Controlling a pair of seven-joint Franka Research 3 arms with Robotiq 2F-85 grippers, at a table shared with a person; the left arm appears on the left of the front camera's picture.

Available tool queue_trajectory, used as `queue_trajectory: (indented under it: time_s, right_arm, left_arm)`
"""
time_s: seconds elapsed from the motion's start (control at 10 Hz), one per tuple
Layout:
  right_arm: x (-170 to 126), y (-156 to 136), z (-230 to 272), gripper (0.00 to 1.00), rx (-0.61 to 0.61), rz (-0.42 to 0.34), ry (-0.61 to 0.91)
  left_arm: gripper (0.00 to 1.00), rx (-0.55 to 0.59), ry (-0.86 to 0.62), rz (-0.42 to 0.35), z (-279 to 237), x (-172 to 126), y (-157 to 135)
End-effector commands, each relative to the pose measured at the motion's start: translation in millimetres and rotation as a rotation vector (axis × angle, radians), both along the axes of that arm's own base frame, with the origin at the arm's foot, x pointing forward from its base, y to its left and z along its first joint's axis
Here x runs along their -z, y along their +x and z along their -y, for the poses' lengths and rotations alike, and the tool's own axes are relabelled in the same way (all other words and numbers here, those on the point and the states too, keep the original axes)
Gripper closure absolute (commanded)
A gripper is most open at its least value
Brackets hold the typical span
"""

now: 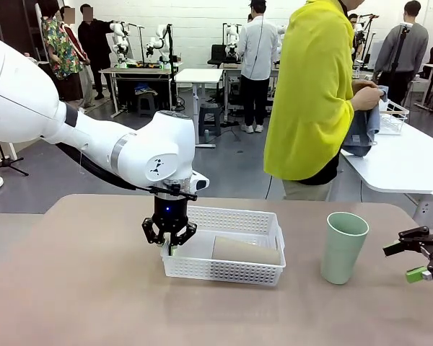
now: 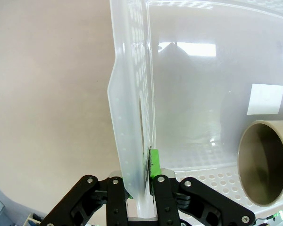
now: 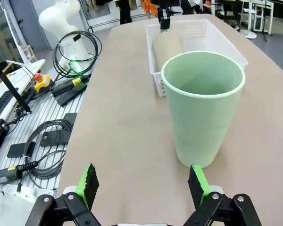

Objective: Clean and organize the cups into the basket.
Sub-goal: Pick up the Reusable plastic cup from the right side of the table and stack it inside the Organizing basket in the center of the table.

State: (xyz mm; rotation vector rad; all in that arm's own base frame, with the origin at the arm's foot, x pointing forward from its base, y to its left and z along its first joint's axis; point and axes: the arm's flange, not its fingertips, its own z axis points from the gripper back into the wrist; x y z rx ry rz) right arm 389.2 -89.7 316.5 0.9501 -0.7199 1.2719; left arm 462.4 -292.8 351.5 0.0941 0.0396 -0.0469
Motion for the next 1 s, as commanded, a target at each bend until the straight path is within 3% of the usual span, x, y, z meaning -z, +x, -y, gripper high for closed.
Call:
queue_trajectory:
  time_s: [0.0, 0.5, 0.9]
  right_arm:
    - [14.9, 8.1, -24.0, 0.00, 0.058, 0.091, -0.011]
    - [39.7, 20.7, -46.1, 0.00, 0.004, 0.174, -0.012]
    - [57.4, 32.8, -51.6, 0.00, 0.006, 0.144, 0.009]
  left_arm:
    - [0.97, 0.015, 0.007, 0.007, -0.7, 0.3, 1.1]
    - [0.97, 0.015, 0.007, 0.007, -0.7, 0.3, 1.1]
    - [0.97, 0.015, 0.007, 0.007, -0.7, 0.3, 1.1]
